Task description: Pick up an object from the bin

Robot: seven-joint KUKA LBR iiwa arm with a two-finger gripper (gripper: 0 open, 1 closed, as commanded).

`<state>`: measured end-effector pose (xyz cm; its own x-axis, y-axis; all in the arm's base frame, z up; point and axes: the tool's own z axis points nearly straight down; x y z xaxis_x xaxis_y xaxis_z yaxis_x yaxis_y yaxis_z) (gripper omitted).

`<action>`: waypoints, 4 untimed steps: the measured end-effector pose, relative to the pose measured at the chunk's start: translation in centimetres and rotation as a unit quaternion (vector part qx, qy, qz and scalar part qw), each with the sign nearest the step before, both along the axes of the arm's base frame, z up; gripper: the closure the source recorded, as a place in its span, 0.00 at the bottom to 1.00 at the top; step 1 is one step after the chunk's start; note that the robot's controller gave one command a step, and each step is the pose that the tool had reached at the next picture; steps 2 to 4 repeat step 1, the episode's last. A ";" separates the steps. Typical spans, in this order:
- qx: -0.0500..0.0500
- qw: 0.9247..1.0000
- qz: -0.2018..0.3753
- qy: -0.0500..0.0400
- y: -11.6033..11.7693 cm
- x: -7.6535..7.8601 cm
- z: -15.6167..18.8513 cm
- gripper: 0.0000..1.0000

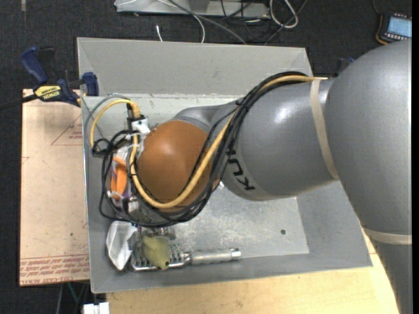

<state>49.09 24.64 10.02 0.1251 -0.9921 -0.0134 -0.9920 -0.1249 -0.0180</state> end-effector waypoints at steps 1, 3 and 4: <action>0.001 1.000 -0.001 -0.001 0.1 0.1 0.9 1.00; 0.001 1.000 -0.001 -0.001 0.1 0.1 0.9 1.00; 0.001 1.000 -0.001 -0.001 0.1 0.1 0.9 1.00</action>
Offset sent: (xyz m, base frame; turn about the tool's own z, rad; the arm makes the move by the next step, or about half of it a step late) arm 0.0005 0.0007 0.0164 0.0018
